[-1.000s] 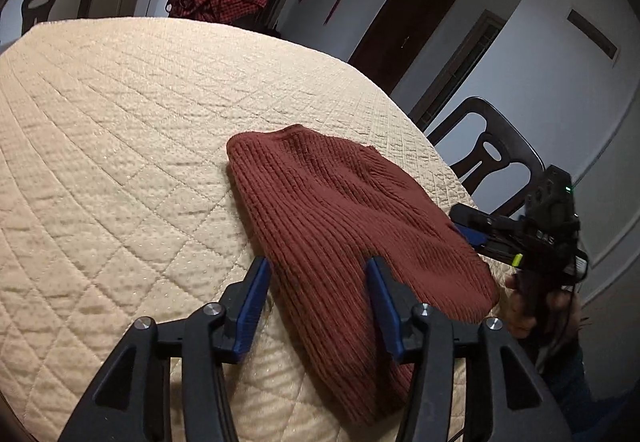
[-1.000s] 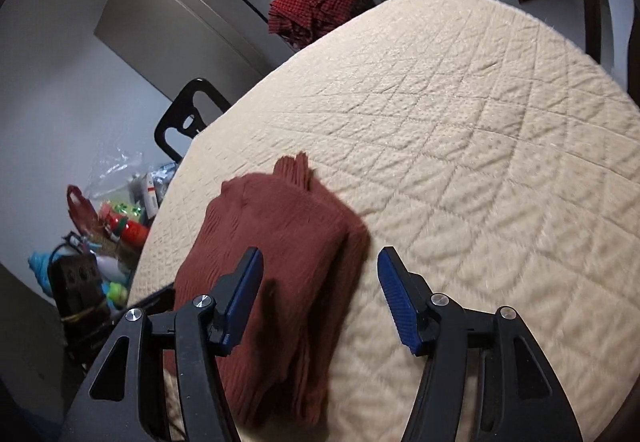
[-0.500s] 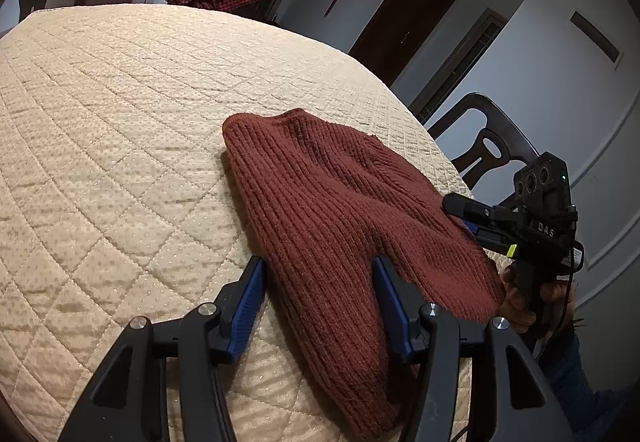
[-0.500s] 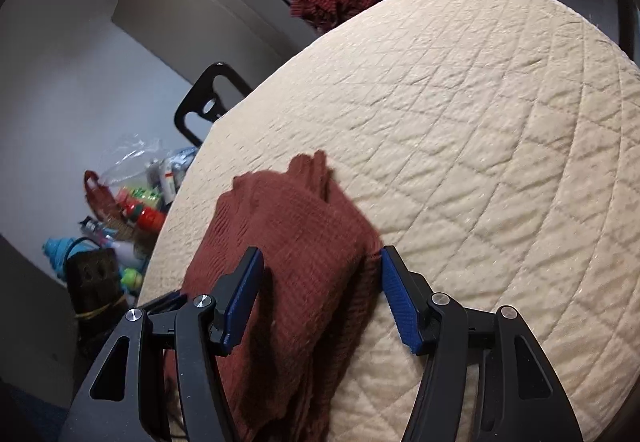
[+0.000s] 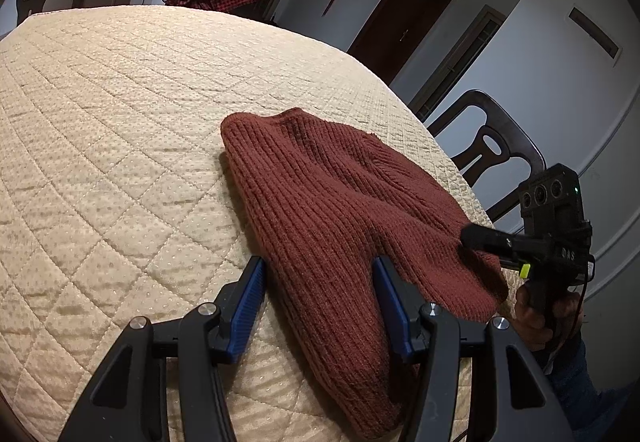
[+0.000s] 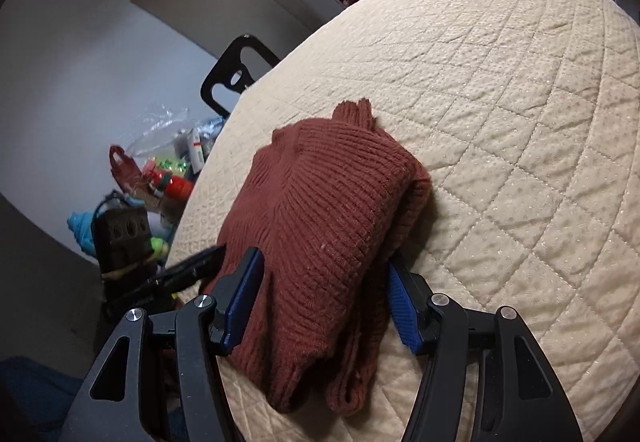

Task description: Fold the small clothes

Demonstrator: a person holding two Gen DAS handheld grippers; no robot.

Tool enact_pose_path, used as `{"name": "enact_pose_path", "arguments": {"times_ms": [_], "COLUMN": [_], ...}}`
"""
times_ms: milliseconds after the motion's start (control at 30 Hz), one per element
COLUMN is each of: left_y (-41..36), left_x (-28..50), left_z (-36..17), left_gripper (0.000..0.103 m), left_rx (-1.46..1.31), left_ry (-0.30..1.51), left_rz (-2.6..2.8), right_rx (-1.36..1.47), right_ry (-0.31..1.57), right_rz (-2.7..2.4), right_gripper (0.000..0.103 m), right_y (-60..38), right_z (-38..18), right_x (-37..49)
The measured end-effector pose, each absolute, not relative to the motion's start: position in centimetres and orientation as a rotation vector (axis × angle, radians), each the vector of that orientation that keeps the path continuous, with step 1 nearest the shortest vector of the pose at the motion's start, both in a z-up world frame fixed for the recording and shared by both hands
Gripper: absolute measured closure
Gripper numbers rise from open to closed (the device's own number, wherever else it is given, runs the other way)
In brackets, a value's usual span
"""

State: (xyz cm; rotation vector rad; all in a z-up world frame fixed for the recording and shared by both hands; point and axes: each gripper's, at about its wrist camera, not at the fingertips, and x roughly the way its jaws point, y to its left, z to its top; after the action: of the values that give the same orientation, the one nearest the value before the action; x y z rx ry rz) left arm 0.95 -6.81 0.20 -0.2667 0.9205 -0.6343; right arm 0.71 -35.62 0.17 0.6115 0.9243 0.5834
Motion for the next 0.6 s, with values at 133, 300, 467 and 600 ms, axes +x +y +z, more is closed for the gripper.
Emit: {"name": "enact_pose_path", "arguments": {"times_ms": [133,300,467,600], "left_y": [-7.4,-8.1,-9.3,-10.0], "left_x": [1.1,0.7,0.5,0.3], "left_z": [0.5,1.0,1.5,2.0], "left_gripper": [0.045,0.05,0.054,0.06], "left_rx": [-0.248,-0.215,-0.144,-0.088], "left_ry": [0.928,0.925,0.915,0.902], "left_rz": [-0.617,-0.586,-0.552,-0.534], "right_rx": [0.624,0.622,0.6,0.582], "right_ry": [0.921,0.918,0.916,0.916], "right_rz": [0.554,0.542,0.518,0.505], "right_gripper": [0.061,0.068,0.069,0.069], "right_y": [-35.6,-35.7,-35.4,-35.0], "right_z": [0.0,0.0,0.1,0.4], "right_x": [1.2,0.5,0.5,0.5]}}
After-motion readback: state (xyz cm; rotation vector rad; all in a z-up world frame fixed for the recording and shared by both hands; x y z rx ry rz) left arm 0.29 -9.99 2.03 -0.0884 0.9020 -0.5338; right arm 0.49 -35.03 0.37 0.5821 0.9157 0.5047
